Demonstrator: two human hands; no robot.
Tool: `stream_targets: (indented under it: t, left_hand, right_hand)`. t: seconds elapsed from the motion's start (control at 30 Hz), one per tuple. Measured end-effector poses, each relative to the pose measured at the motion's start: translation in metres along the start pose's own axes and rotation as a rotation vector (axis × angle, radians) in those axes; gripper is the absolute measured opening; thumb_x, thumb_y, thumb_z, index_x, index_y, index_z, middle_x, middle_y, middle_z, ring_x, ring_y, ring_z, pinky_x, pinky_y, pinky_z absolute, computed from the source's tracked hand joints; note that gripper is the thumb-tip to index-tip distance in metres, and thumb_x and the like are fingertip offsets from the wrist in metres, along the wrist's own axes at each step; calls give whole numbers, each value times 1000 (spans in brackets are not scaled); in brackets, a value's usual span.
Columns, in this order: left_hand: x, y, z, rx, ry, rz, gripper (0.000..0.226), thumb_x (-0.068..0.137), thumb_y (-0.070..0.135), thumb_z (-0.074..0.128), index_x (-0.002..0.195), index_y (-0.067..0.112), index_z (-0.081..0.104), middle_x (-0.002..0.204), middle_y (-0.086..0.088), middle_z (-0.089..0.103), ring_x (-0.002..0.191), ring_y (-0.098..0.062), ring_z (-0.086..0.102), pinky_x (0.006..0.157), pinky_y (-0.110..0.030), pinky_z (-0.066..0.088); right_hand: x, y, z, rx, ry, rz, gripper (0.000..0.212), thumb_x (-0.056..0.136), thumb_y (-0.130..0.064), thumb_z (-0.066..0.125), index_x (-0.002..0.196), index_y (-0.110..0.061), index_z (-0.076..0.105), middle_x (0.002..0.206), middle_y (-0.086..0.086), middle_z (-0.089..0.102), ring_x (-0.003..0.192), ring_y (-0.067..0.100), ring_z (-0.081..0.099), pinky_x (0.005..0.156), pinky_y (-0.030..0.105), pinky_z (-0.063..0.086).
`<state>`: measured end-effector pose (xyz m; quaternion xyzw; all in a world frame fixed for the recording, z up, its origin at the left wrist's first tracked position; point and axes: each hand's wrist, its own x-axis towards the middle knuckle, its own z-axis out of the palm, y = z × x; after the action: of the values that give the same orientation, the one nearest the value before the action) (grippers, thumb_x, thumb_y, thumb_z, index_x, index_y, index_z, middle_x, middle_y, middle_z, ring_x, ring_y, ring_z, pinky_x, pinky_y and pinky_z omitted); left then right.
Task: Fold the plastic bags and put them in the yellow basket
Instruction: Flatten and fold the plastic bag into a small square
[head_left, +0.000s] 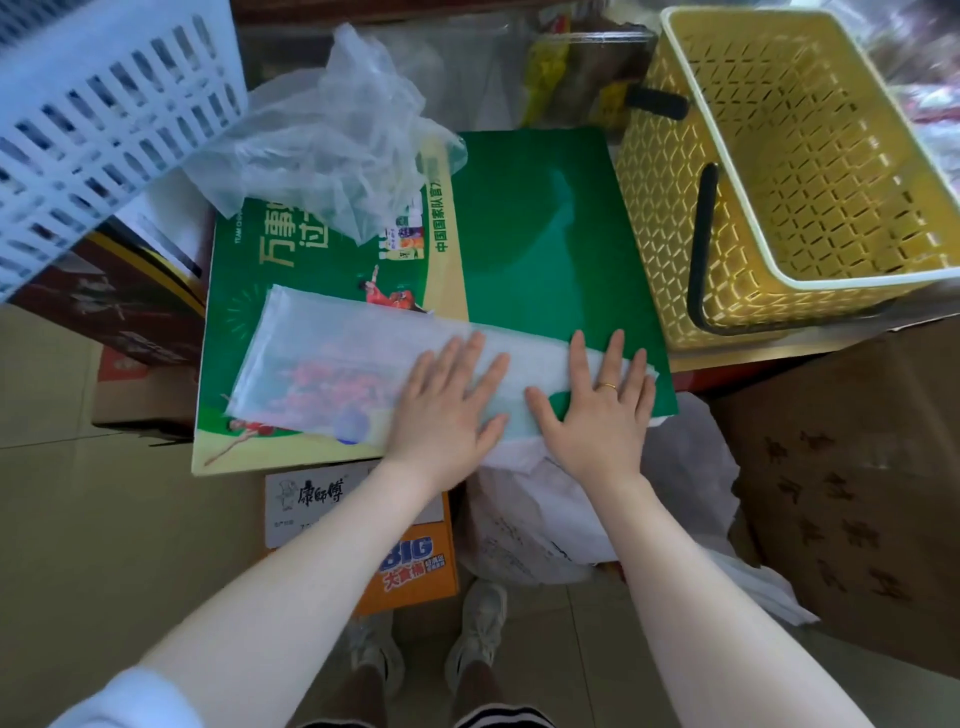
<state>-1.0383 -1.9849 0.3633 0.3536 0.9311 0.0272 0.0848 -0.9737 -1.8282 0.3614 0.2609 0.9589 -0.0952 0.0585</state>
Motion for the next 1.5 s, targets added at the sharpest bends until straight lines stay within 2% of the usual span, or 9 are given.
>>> stream_targets:
  t: [0.3, 0.4, 0.53, 0.7, 0.83, 1.07, 1.27, 1.37, 1.5]
  left_hand:
    - [-19, -57, -9, 9, -52, -430, 81, 82, 74, 16, 146, 32, -10, 153, -12, -19, 141, -30, -15, 112, -43, -9]
    - [-17, -58, -12, -4, -55, -446, 83, 81, 76, 18, 146, 33, -9, 153, -12, -20, 141, -30, -16, 112, -43, -10]
    - [-16, -59, -11, 6, -50, -443, 83, 79, 79, 16, 146, 35, -9, 153, -11, -20, 141, -28, -16, 112, -42, -11]
    - [-19, -61, -6, 5, 15, -435, 89, 68, 81, 2, 145, 37, -9, 154, -9, -18, 141, -26, -16, 112, -41, -10]
    - [-21, -61, -3, -34, 54, -424, 89, 72, 79, 7, 147, 32, -3, 155, -7, -12, 142, -24, -12, 112, -38, -11]
    - [-35, -52, -8, -275, 257, -447, 67, 88, 47, 35, 140, 5, 34, 150, -17, 24, 138, -33, 20, 113, -41, 13]
    - [-29, -24, -33, -350, 310, -286, 63, 89, 45, 30, 139, 7, 36, 150, -13, 25, 137, -29, 22, 109, -35, 15]
    - [-14, 0, -48, -378, 334, -171, 60, 89, 41, 31, 137, 6, 39, 148, -17, 28, 137, -32, 25, 109, -38, 16]
    - [8, 31, -56, -418, 338, -33, 56, 91, 36, 31, 138, 8, 39, 149, -13, 29, 137, -28, 26, 111, -36, 16]
  right_hand:
    - [3, 0, -19, 29, -175, 0, 84, 84, -72, 29, 150, -29, 0, 157, 11, -12, 142, 35, -15, 114, 50, -9]
    - [17, -10, -38, 1, -159, -111, 83, 81, -61, 51, 146, -19, 21, 156, 12, 11, 143, 33, -1, 114, 49, -7]
    - [41, -38, -47, -15, -166, -289, 72, 82, -54, 55, 138, -14, 34, 140, 11, 37, 132, 30, 30, 115, 45, 9]
    - [62, -57, -55, -12, -334, -236, 61, 80, -40, 65, 125, -8, 38, 124, 11, 49, 117, 32, 39, 91, 39, 37]
    - [64, -67, -55, 0, -420, -325, 15, 82, -16, 60, 80, -9, 47, 87, 7, 48, 80, 28, 50, 53, 28, 35]
    - [61, -62, -62, -1, -523, -425, 33, 80, -23, 64, 65, -16, 35, 69, 2, 43, 69, 25, 46, 47, 28, 28]
    - [53, -21, -93, 508, -359, -353, 31, 82, -26, 66, 70, -1, 50, 66, 7, 46, 63, 20, 40, 55, 31, 26]
    - [40, 7, -104, 886, -233, -167, 19, 86, -24, 62, 89, -6, 60, 80, 9, 63, 70, 21, 56, 62, 32, 42]
    - [19, 35, -88, 1066, -381, 95, 9, 90, -15, 58, 98, -16, 63, 102, 9, 70, 88, 21, 66, 84, 40, 52]
